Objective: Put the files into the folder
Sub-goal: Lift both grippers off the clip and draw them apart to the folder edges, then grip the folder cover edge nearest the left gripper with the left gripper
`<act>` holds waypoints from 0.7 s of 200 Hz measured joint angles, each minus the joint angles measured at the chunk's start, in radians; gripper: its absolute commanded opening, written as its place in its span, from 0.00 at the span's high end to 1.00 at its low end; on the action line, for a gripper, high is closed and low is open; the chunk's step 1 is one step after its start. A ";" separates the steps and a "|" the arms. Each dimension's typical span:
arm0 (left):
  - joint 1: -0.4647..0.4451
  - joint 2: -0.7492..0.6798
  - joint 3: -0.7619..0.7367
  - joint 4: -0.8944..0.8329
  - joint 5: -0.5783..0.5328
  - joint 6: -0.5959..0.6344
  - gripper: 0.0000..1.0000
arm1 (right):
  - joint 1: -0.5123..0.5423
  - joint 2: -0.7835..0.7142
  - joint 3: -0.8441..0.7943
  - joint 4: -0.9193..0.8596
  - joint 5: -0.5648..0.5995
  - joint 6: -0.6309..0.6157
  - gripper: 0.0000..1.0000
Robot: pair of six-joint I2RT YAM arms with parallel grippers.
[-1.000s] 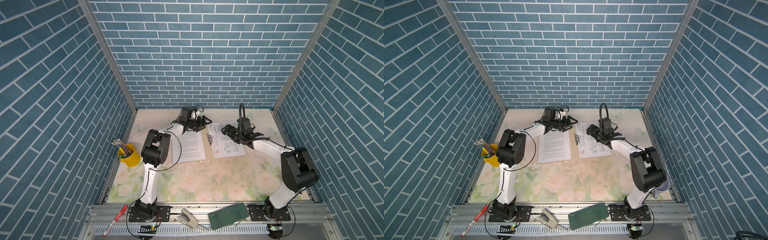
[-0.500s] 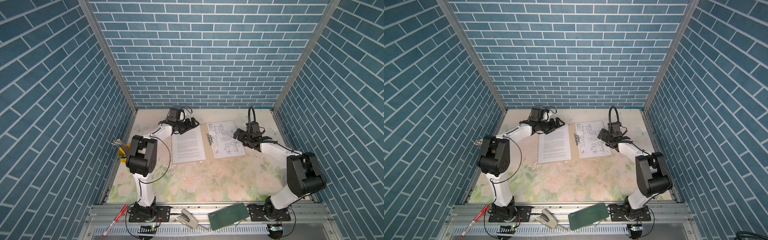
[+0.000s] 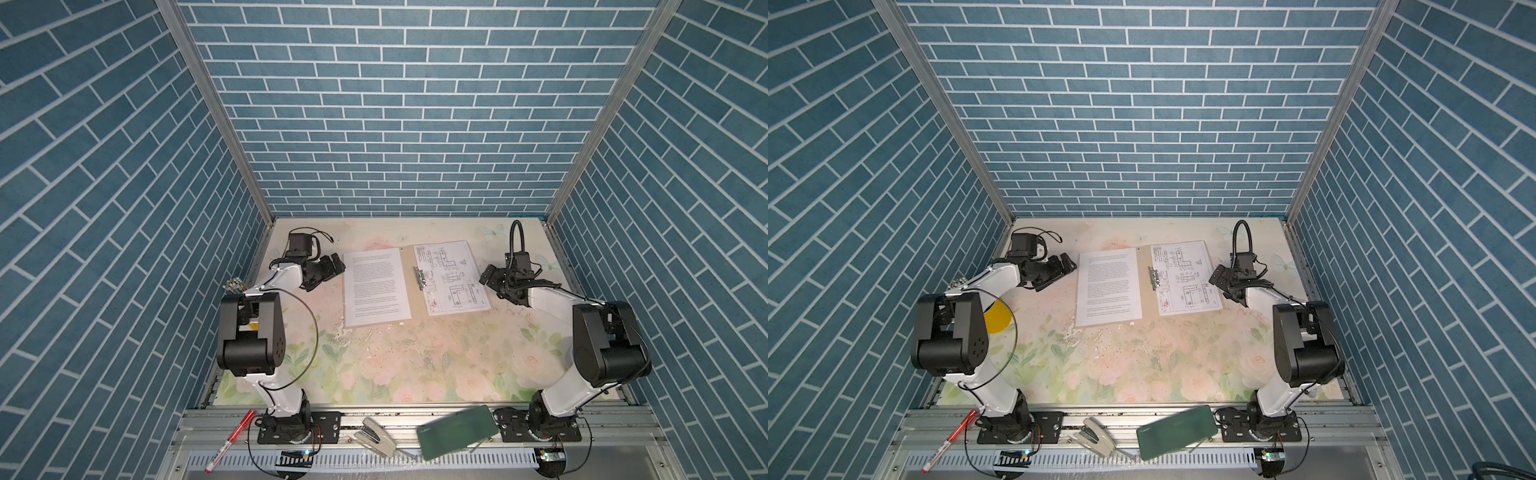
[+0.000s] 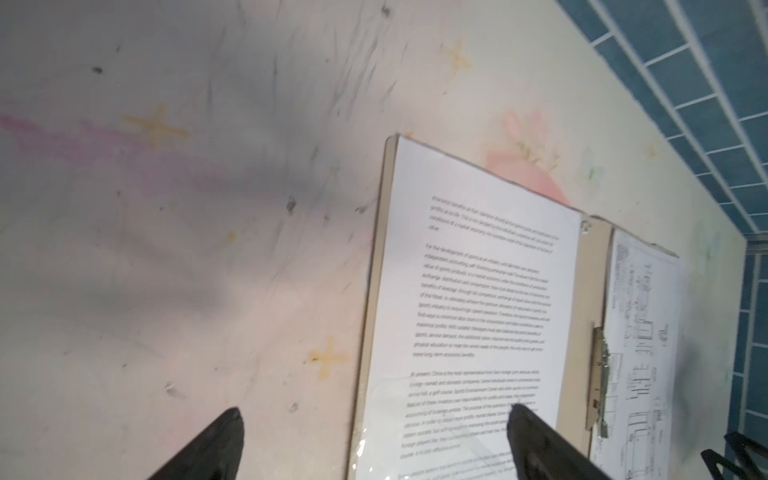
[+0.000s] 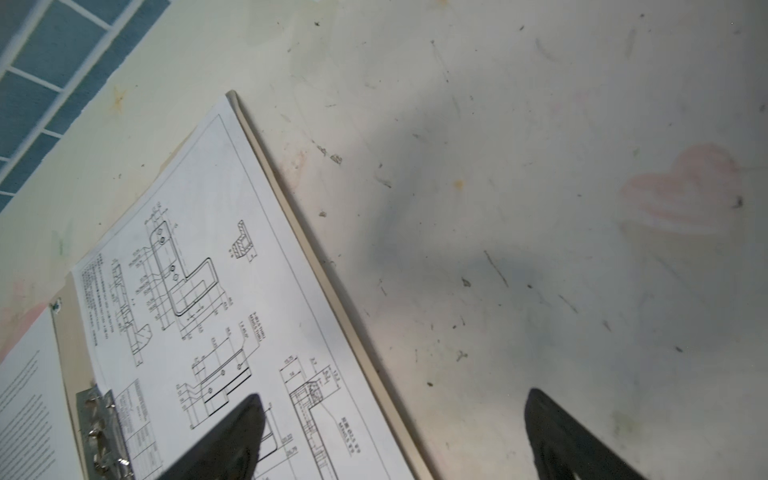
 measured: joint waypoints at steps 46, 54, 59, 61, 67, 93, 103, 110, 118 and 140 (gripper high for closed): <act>-0.007 0.023 -0.011 -0.014 0.050 0.010 0.00 | -0.013 0.058 0.000 0.040 -0.042 -0.006 0.05; -0.007 0.026 -0.018 -0.015 0.060 0.010 0.00 | -0.013 0.062 0.000 0.051 -0.047 -0.006 0.06; -0.006 0.028 -0.022 -0.016 0.067 0.010 0.00 | -0.013 0.066 0.000 0.060 -0.054 -0.007 0.06; -0.006 0.029 -0.024 -0.016 0.070 0.010 0.00 | -0.013 0.066 0.000 0.063 -0.055 -0.006 0.06; -0.006 0.032 -0.027 -0.017 0.078 0.009 0.00 | -0.013 0.069 0.000 0.073 -0.062 -0.006 0.06; -0.007 0.049 -0.042 -0.016 0.109 0.010 0.00 | -0.014 0.081 0.001 0.102 -0.087 -0.006 0.07; -0.007 0.057 -0.049 -0.013 0.121 0.010 0.00 | -0.014 0.084 0.001 0.110 -0.096 -0.006 0.08; -0.007 0.061 -0.055 -0.011 0.130 0.010 0.00 | -0.014 0.086 0.002 0.115 -0.101 -0.006 0.09; -0.007 0.067 -0.061 -0.010 0.140 0.010 0.00 | -0.014 0.088 0.002 0.120 -0.107 -0.006 0.09; -0.007 0.067 -0.068 0.007 0.158 0.010 0.00 | -0.014 0.090 0.002 0.128 -0.123 0.001 0.11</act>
